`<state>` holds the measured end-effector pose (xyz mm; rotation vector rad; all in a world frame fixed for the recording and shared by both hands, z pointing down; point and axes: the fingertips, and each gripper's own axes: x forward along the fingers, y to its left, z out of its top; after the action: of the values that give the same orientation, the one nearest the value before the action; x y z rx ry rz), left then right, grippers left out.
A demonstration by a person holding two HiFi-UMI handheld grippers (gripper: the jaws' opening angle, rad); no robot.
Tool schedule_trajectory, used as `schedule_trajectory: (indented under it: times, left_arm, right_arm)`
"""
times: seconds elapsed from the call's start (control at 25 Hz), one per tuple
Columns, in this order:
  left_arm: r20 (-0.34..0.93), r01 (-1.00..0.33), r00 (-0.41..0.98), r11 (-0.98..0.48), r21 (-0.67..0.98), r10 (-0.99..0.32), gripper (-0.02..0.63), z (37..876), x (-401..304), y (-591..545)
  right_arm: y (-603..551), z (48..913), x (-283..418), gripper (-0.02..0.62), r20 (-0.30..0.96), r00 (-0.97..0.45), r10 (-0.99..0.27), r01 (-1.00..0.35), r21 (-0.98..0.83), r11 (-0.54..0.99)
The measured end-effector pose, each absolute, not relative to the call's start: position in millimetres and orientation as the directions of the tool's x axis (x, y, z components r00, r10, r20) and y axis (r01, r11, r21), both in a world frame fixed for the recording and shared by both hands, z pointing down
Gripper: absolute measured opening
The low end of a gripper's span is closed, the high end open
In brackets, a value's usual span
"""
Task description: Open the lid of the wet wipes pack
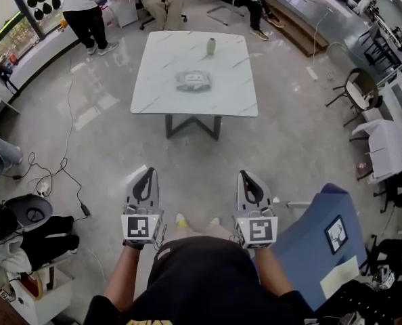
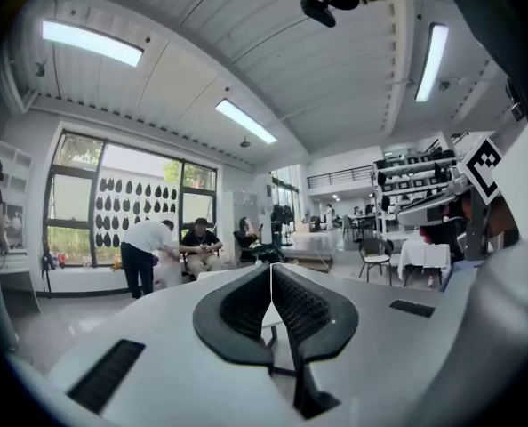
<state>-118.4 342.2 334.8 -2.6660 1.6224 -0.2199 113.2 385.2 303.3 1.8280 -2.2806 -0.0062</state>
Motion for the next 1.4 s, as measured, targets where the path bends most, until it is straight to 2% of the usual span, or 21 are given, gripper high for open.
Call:
schedule_trajectory:
  times: [0.16, 0.36, 0.52, 0.76, 0.84, 1.0, 1.24, 1.4]
  left_arm:
    - [0.159, -0.886, 0.43, -0.449, -0.111, -0.889, 0.039, 349, -143, 331]
    - [0.18, -0.865, 0.467, -0.489, -0.113, -0.866, 0.161, 358, -147, 327]
    - [0.177, -0.822, 0.525, -0.55, -0.148, -0.833, 0.239, 357, -134, 322]
    - [0.114, -0.807, 0.559, -0.571, -0.155, -0.821, 0.245, 356, -140, 314]
    - [0.089, -0.812, 0.558, -0.565, -0.15, -0.825, 0.244, 354, -148, 312]
    - [0.023, -0.818, 0.559, -0.556, -0.151, -0.829, 0.244, 343, -161, 311]
    - [0.011, -0.826, 0.551, -0.547, -0.133, -0.834, 0.229, 345, -162, 286]
    - [0.071, -0.723, 0.574, -0.545, -0.425, -0.816, 0.215, 343, -167, 245]
  right_arm:
    - [378, 294, 108, 0.002, 0.124, -0.157, -0.98, -0.973, 0.149, 0.175]
    - [372, 295, 98, 0.002, 0.133, -0.169, -0.977, -0.97, 0.152, 0.189]
    - [366, 283, 95, 0.014, 0.056, -0.161, -0.985, -0.97, 0.175, 0.169]
    - [348, 281, 82, 0.154, 0.023, -0.174, -0.984, -0.968, 0.181, 0.175]
    - [344, 284, 73, 0.181, 0.038, -0.19, -0.981, -0.961, 0.197, 0.193]
    - [340, 288, 55, 0.189, 0.077, -0.203, -0.976, -0.946, 0.24, 0.216]
    - [320, 294, 41, 0.189, 0.105, -0.218, -0.97, -0.919, 0.314, 0.241]
    - [269, 316, 32, 0.189, 0.182, -0.257, -0.949, -0.881, 0.359, 0.307]
